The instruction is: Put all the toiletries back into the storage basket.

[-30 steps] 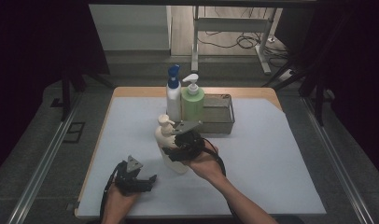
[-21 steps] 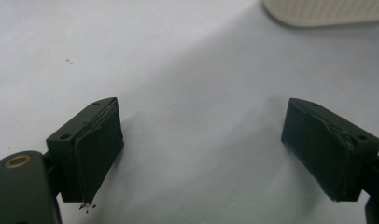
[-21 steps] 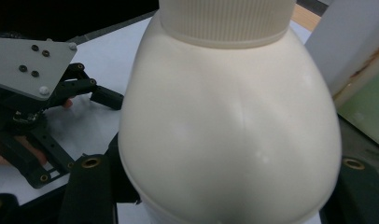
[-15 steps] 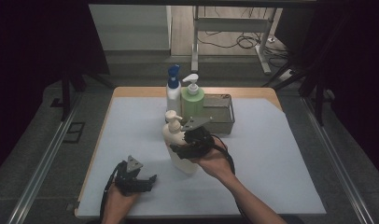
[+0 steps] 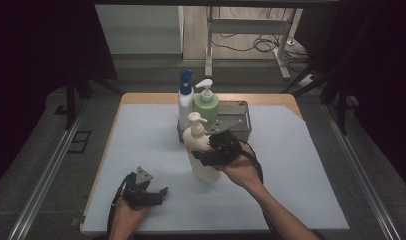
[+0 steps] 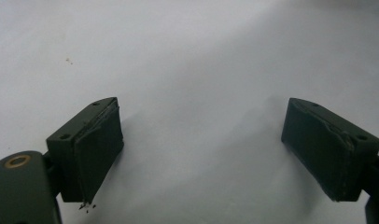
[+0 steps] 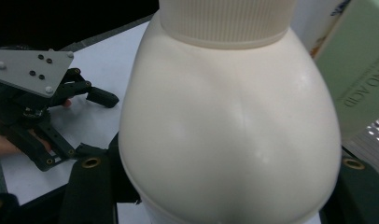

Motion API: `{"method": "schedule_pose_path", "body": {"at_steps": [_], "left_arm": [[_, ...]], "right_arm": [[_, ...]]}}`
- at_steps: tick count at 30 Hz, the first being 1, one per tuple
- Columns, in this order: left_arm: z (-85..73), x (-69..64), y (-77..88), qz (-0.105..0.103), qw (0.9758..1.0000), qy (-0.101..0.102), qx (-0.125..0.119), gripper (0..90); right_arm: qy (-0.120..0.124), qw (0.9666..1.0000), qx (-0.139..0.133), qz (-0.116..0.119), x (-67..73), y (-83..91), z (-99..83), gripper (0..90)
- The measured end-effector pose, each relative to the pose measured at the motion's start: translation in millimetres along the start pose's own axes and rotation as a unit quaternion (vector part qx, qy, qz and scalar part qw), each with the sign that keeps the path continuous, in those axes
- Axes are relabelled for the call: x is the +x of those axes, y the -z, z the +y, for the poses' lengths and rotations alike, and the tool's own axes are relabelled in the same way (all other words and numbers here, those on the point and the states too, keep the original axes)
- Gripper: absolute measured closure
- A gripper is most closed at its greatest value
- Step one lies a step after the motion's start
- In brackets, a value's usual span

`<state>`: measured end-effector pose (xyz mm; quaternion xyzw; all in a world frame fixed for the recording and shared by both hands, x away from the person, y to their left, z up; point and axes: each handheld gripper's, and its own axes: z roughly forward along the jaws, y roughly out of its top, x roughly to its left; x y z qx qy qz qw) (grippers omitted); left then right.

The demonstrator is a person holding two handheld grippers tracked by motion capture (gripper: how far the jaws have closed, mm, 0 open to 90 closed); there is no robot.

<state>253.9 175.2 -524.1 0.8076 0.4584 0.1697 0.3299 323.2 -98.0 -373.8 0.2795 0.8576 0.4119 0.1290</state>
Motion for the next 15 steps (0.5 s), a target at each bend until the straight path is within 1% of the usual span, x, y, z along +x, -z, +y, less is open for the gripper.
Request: {"method": "schedule_pose_path", "body": {"at_steps": [3,15], "left_arm": [[0.0,0.0,0.0,0.000,1.0000,0.000,0.000,12.2],[0.0,0.1,0.0,0.000,1.0000,0.000,0.000,12.3]], "right_arm": [[-0.006,1.0000,-0.001,-0.002,-4.7,5.1,-0.1,36.8],[-0.015,0.9997,-0.003,-0.021,-22.6,26.1,2.2,36.8]]}}
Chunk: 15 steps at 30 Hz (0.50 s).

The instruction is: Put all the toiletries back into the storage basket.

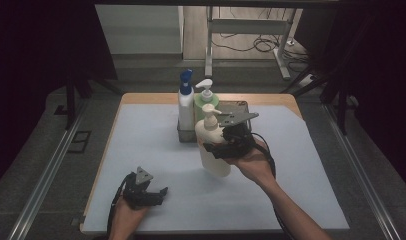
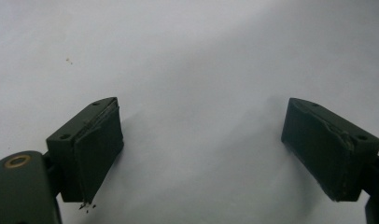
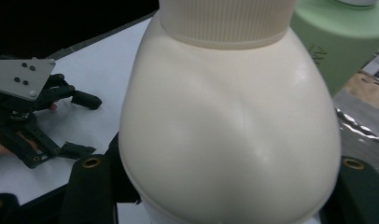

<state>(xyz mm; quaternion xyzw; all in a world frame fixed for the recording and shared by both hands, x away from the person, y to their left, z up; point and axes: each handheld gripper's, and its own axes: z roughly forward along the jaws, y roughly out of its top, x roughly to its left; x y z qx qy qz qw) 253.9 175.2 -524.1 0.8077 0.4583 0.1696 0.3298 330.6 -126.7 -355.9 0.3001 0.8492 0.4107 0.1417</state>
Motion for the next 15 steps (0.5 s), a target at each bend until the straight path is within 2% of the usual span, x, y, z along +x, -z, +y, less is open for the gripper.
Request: {"method": "schedule_pose_path", "body": {"at_steps": [15], "left_arm": [[0.0,-0.1,0.0,0.000,1.0000,0.000,0.000,12.2]], "right_arm": [[-0.029,0.9989,-0.008,-0.037,-29.3,26.2,0.8,36.9]]}}
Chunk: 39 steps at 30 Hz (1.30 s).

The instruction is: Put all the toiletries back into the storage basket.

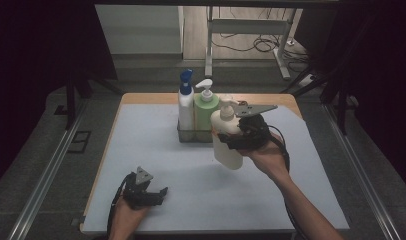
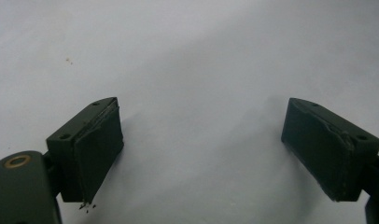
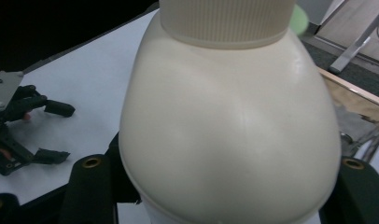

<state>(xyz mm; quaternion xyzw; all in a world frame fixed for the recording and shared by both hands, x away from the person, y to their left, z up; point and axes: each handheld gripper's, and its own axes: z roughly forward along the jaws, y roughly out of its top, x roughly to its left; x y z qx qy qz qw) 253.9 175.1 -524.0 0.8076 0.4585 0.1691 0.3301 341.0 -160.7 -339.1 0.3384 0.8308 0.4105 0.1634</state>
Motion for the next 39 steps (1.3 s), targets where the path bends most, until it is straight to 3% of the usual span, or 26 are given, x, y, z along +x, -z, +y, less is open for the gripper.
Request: {"method": "schedule_pose_path", "body": {"at_steps": [19,39], "left_arm": [[0.0,0.2,0.1,0.001,1.0000,-0.002,0.001,12.3],[0.0,0.2,0.2,0.001,1.0000,-0.001,0.001,12.3]], "right_arm": [[-0.033,0.9978,-0.015,-0.055,-36.3,10.5,12.9,36.9],[-0.062,0.9933,-0.033,-0.092,-59.4,-10.8,34.1,37.0]]}}
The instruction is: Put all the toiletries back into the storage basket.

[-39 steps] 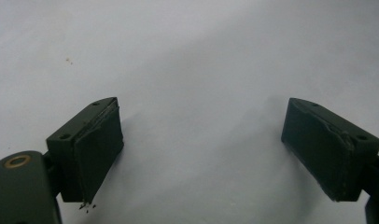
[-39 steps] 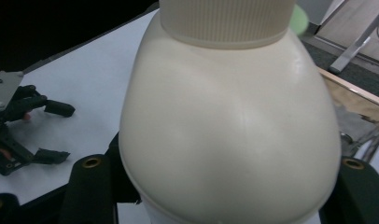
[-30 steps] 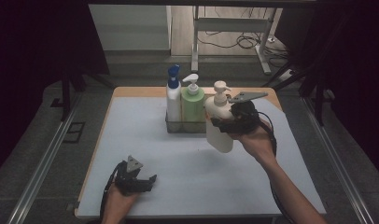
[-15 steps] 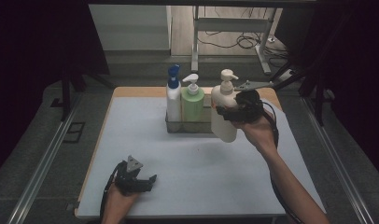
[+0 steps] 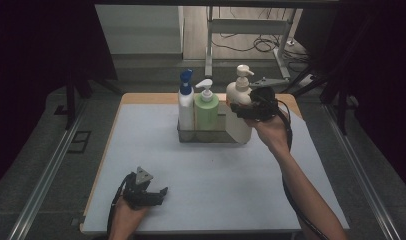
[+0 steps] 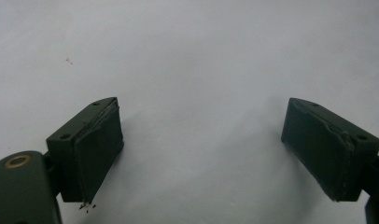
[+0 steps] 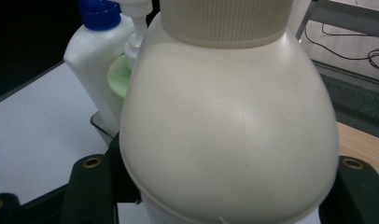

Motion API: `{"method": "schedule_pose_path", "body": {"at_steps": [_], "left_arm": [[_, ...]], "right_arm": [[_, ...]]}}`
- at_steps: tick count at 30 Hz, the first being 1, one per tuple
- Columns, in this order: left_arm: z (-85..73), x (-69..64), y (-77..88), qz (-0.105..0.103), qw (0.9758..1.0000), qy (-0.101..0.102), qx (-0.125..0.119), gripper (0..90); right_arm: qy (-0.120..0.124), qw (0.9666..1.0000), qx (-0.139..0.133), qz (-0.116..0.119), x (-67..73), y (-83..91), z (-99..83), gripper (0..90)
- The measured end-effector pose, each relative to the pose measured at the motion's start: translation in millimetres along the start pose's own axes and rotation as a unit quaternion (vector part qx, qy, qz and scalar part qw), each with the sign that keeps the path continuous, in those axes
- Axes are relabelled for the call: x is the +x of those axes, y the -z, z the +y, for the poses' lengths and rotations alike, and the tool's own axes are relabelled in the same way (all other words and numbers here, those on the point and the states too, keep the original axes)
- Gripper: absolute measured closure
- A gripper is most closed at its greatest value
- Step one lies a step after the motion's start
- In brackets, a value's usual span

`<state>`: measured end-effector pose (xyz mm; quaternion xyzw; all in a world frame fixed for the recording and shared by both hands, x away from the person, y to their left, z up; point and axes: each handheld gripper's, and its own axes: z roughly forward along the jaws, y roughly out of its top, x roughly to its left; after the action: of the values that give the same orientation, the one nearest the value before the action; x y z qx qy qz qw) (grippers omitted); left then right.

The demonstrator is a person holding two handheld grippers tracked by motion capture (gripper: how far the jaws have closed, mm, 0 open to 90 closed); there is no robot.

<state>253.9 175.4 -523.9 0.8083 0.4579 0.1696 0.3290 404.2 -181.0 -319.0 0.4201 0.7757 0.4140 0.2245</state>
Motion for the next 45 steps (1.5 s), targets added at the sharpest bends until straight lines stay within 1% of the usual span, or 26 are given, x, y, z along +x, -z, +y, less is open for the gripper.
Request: {"method": "schedule_pose_path", "body": {"at_steps": [9,21,32,37,42,45], "left_arm": [[-0.1,-0.1,-0.1,0.000,1.0000,0.000,0.000,12.3],[-0.1,0.0,-0.1,0.000,1.0000,0.000,0.000,12.3],[-0.1,0.0,-0.1,0.000,1.0000,0.000,0.000,12.3],[-0.1,0.0,0.1,0.000,1.0000,0.000,0.001,12.3],[-0.1,0.0,0.1,0.000,1.0000,0.000,0.001,12.3],[-0.1,-0.1,0.1,0.000,1.0000,0.000,0.001,12.3]], "right_arm": [[-0.013,0.9998,-0.008,-0.015,-5.9,-14.5,5.7,37.0],[-0.027,0.9989,-0.017,-0.033,-15.7,-32.9,8.7,37.0],[-0.035,0.9980,-0.022,-0.049,-18.0,-51.6,10.9,37.0],[-0.032,0.9977,-0.025,-0.055,-18.2,-61.1,10.0,37.0],[-0.033,0.9975,-0.025,-0.056,-20.0,-70.4,5.6,37.0],[-0.029,0.9976,-0.023,-0.059,-20.8,-74.8,2.6,36.9]]}}
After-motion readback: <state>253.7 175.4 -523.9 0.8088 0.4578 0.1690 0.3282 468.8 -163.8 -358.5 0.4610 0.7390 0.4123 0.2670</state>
